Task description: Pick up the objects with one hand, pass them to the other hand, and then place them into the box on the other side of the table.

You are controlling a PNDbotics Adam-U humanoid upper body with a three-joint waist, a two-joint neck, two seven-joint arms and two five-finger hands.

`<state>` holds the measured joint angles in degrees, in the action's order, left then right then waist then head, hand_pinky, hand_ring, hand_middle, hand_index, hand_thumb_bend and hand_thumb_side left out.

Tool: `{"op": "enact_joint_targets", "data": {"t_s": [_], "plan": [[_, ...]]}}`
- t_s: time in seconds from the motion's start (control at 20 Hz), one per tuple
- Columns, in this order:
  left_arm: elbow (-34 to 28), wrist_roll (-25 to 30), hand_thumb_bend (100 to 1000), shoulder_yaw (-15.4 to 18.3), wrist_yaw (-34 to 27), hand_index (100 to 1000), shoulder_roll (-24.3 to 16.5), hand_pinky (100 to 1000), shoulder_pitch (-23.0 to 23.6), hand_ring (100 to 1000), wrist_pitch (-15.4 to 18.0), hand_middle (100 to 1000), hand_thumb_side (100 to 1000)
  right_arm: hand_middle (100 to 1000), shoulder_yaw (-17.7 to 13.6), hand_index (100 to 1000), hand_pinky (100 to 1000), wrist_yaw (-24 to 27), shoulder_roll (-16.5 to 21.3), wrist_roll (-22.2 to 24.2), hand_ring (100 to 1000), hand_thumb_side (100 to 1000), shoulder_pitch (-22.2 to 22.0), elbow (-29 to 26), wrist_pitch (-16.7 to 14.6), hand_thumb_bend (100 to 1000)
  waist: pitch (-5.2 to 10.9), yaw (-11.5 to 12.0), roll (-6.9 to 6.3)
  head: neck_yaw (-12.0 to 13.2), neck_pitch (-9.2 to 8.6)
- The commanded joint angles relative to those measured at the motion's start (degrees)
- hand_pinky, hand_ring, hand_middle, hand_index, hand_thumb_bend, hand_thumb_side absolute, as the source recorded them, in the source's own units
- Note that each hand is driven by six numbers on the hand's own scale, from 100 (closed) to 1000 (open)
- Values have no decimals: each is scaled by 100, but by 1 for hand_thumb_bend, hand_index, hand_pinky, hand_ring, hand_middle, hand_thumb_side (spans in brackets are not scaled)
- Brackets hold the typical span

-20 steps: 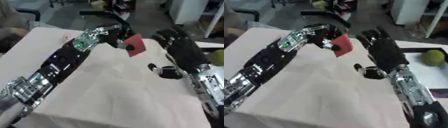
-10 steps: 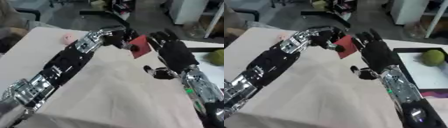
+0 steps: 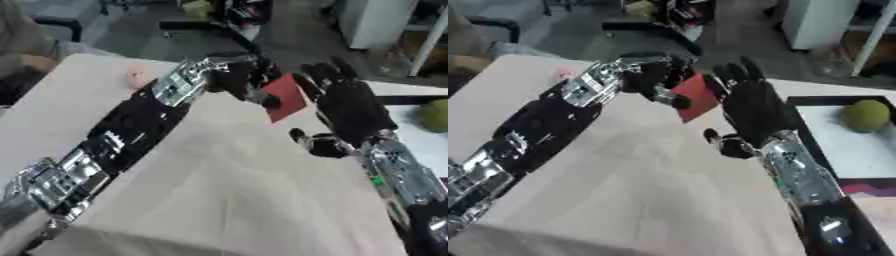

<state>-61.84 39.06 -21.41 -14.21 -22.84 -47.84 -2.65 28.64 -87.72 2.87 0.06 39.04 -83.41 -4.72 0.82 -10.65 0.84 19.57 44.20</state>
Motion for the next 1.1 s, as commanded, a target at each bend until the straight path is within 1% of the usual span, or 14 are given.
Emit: {"op": "enact_joint_targets", "data": {"t_s": [0.05,0.3,0.7,0.85,1.1], "plan": [[-54,45,558,10,68,494,-6,663,-103,463,37,430,207,856,15,920,976,-6,-75,-138,875,390,112,-25,81,498,62,-15,-8,11,-9],[117,99,550,57,212,494,-38,662,-85,461,105,429,200,831,21,920,939,62,-77,-317,854,392,117,-21,187,497,60,-30,-13,19,-9],[263,205,546,85,433,495,-16,662,-103,462,211,430,196,813,63,919,903,161,-128,-541,841,389,147,-53,229,497,54,-46,-16,60,-9],[309,251,543,91,527,496,6,663,-120,462,272,431,196,817,106,919,910,216,-164,-549,840,386,171,-60,163,498,56,-46,-16,72,-9],[350,355,541,96,628,496,50,662,-148,462,356,431,194,823,157,919,930,316,-208,-398,843,385,208,-62,-72,492,56,-50,-15,79,-9]]}}
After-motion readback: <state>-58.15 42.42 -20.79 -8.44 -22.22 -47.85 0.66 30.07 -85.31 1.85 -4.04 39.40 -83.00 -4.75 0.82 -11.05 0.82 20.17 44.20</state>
